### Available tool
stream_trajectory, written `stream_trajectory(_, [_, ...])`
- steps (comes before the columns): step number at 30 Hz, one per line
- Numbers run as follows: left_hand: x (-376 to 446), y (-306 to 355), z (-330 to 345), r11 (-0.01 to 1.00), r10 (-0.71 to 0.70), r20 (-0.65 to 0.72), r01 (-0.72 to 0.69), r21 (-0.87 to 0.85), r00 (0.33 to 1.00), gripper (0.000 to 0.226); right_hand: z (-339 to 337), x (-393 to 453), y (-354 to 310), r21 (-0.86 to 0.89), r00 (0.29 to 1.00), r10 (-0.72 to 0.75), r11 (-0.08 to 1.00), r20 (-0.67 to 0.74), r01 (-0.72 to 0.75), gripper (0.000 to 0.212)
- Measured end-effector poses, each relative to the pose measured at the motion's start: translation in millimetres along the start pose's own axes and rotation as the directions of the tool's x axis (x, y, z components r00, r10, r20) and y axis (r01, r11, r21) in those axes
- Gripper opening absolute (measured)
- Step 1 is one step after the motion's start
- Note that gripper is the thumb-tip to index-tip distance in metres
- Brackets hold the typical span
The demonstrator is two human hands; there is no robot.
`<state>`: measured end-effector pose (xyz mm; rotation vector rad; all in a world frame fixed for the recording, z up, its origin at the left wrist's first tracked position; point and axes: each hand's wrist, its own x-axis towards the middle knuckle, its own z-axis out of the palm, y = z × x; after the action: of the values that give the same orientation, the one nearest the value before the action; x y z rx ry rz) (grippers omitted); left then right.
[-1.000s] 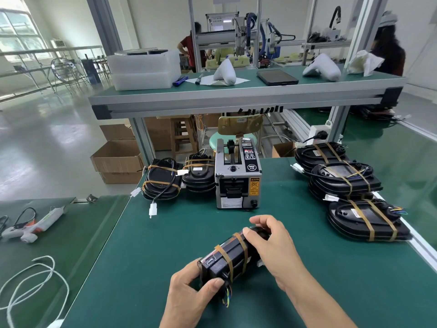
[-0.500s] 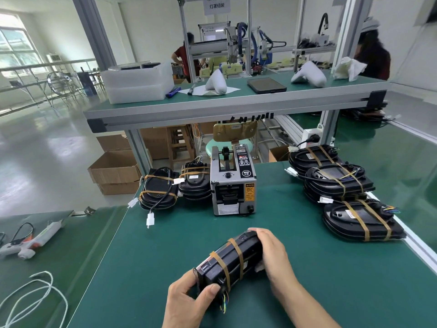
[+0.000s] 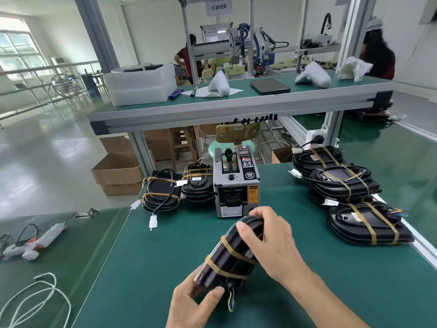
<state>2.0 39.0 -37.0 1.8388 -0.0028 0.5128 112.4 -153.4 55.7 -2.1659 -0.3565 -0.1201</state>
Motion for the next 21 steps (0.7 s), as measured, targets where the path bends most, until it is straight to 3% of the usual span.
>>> stream_trajectory(3, [-1.1, -14.1, -3.2, 0.995, -0.054, 0.076, 0.061, -0.085, 0.996, 0.076, -1.6, -4.6, -22.8, -0.309, 0.951, -0.298, 0.915, -0.079, 0.260, 0.043])
stream_trajectory(5, [-2.2, -18.1, -4.3, 0.998, -0.023, 0.090, 0.028, -0.054, 0.996, 0.073, 1.7, -12.8, -30.2, -0.383, 0.903, -0.426, 0.844, -0.052, 0.376, 0.049])
stream_trajectory(9, [-0.8, -13.3, -0.6, 1.000, 0.019, 0.079, -0.020, 0.013, 0.997, 0.052, 12.8, -30.9, -36.3, -0.461, 0.839, -0.537, 0.724, 0.091, 0.514, 0.053])
stream_trajectory(13, [0.7, -3.3, 2.6, 0.996, 0.039, 0.058, -0.043, 0.072, 0.998, 0.047, 13.2, -40.8, -40.6, -0.513, 0.824, -0.552, 0.675, 0.125, 0.530, 0.055])
stream_trajectory(15, [-0.2, -2.5, 2.2, 0.997, 0.050, 0.048, -0.053, 0.056, 0.998, 0.049, 6.6, -41.8, -44.7, -0.463, 0.838, -0.516, 0.708, 0.177, 0.534, 0.061])
stream_trajectory(17, [0.1, -5.5, 1.0, 0.998, 0.042, 0.065, -0.045, 0.048, 0.997, 0.054, -5.2, -33.1, -49.3, -0.300, 0.879, -0.437, 0.827, 0.190, 0.476, 0.063])
stream_trajectory(19, [0.7, -7.5, 0.0, 0.997, 0.031, 0.088, -0.038, 0.074, 0.996, 0.057, -20.7, -11.3, -53.4, -0.038, 0.943, -0.298, 0.951, 0.147, 0.307, 0.047])
stream_trajectory(21, [0.4, -9.3, 0.0, 0.995, 0.032, 0.103, -0.041, 0.093, 0.994, 0.058, -31.0, 24.1, -51.6, 0.256, 0.994, -0.092, 0.964, 0.066, 0.072, 0.024])
